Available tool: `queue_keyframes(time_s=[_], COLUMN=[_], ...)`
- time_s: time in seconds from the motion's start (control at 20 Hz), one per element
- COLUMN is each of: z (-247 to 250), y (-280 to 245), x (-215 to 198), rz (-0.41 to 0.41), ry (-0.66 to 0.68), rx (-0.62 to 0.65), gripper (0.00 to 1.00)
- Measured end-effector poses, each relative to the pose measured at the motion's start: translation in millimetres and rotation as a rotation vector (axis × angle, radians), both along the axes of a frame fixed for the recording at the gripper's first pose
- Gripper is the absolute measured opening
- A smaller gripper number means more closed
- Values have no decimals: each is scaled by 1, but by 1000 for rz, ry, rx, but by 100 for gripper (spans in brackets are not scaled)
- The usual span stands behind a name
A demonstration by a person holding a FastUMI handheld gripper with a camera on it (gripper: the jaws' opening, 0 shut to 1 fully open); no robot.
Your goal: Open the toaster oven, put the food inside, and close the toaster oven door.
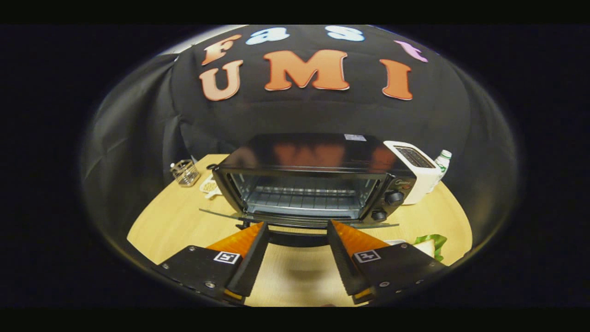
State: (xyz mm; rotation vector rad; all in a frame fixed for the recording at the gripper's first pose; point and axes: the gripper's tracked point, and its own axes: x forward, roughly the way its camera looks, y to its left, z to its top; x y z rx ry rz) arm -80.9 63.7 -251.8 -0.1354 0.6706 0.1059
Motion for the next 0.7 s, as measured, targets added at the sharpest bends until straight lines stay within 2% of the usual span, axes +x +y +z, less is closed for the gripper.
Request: queue_keyframes(time_s=[0.3, 0.4, 0.55, 0.7], z=[-20, -30, -61, -94], y=[-1, 2, 20, 8], x=[-30, -44, -71, -76], rz=[58, 57, 34, -10], ry=[135, 207, 386, 472], rx=[-21, 34, 197, 207], gripper=[75, 74, 72, 69])
